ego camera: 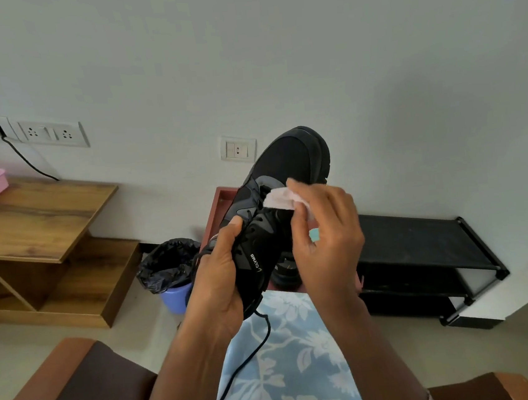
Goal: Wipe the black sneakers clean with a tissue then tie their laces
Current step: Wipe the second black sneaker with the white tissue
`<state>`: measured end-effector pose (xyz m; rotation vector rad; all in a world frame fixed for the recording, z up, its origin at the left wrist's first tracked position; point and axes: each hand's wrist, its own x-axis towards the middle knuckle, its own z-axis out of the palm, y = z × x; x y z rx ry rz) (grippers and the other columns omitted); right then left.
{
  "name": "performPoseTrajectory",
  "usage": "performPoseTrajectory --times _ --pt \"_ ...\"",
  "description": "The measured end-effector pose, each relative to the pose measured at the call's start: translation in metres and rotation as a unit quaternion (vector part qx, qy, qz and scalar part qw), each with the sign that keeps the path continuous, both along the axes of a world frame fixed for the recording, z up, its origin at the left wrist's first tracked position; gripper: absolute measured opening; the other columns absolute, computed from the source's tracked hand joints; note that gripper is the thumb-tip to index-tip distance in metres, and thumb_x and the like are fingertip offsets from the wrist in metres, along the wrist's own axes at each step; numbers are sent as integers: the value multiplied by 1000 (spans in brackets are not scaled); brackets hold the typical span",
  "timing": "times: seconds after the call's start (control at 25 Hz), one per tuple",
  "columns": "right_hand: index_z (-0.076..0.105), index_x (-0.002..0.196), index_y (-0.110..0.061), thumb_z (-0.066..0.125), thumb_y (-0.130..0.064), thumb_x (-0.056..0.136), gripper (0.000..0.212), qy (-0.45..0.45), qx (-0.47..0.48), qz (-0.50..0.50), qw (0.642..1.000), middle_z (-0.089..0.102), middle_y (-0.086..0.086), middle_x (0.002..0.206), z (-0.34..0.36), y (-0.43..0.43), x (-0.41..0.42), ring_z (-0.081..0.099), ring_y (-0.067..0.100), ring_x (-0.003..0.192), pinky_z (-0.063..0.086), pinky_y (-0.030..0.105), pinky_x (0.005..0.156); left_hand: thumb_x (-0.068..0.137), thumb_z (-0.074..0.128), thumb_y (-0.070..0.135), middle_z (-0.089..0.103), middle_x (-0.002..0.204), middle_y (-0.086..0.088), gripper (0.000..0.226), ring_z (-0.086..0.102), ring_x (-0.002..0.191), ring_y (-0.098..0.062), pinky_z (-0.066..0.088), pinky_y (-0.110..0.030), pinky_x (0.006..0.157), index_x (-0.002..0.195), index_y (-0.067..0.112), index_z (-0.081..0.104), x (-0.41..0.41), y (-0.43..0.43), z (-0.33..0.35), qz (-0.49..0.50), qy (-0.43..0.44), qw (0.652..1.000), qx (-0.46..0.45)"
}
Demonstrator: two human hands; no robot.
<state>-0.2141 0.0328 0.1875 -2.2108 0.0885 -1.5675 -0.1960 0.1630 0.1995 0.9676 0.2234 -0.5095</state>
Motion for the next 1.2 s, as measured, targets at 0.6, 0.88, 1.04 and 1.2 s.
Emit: performPoseTrajectory --times 0.6,0.88,1.04,1.2 --pt "76 98 1 63 -7 94 16 13 20 36 999 69 13 100 -23 -3 -20 67 23 93 55 21 84 89 66 42 78 93 -15 35 74 71 -28 57 -41 79 98 10 76 5 7 1 -21 38 999 5" --pt "76 97 0 61 -11 95 19 1 35 38 999 72 10 98 -18 -2 -16 69 22 92 57 24 83 86 70 40 77 89 -16 36 74 71 -30 58 -39 70 73 8 81 10 13 -2 -51 89 995 -6" --pt "77 99 -2 62 -12 95 19 -11 61 33 998 71 8 98 7 -18 -6 69 23 89 57 26 78 87 70 38 77 85 -14 34 73 61 -27 59 -34 51 71 10 79 8 10 -2 -52 91 994 -13" --pt "76 100 1 70 -2 89 13 21 63 55 996 72 10 99 -32 9 -26 70 20 95 54 16 87 87 68 38 77 81 -13 36 73 60 -26 60 -33 55 69 9 81 11 10 -1 -55 97 994 -19"
